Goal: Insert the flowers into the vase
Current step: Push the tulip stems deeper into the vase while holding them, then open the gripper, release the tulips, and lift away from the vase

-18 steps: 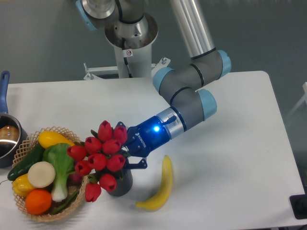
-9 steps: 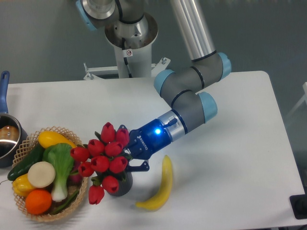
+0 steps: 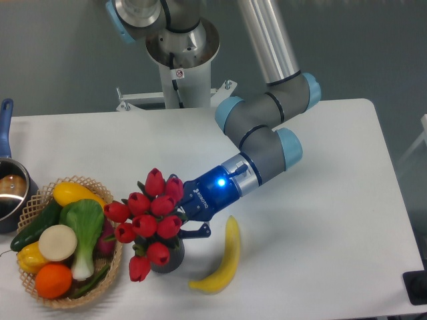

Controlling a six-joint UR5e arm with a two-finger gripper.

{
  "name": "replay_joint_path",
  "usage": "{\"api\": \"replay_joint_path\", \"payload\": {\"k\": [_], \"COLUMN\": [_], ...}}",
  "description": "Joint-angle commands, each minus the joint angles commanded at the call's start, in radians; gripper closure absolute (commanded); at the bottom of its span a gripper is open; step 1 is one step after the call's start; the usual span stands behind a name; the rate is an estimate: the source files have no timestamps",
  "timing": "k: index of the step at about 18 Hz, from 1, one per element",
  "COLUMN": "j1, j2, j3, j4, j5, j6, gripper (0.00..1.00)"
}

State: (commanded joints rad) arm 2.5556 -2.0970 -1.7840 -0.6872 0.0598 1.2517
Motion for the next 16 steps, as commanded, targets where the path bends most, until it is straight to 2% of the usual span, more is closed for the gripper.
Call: {"api": "replay_joint_path", "payload": {"k": [4, 9, 11, 14, 15, 16], "j1": [0.0, 0.0, 0.0, 0.0, 0.0, 0.0], "j2": [0.0, 0.002, 0.002, 0.003, 0.003, 0.003], "j3": [-0.003, -0.003, -0.003, -0.003, -0.003, -0.005], "j4": [0.002, 0.002, 0.002, 0.003, 0.003, 0.003], "j5": [0.0, 0.0, 0.0, 0.0, 0.0, 0.0], "j6": [0.0, 0.003, 0.003, 0.003, 0.009, 0.017], "gripper": [0.65, 0.52, 0.49, 0.34, 0.25, 0.23]}}
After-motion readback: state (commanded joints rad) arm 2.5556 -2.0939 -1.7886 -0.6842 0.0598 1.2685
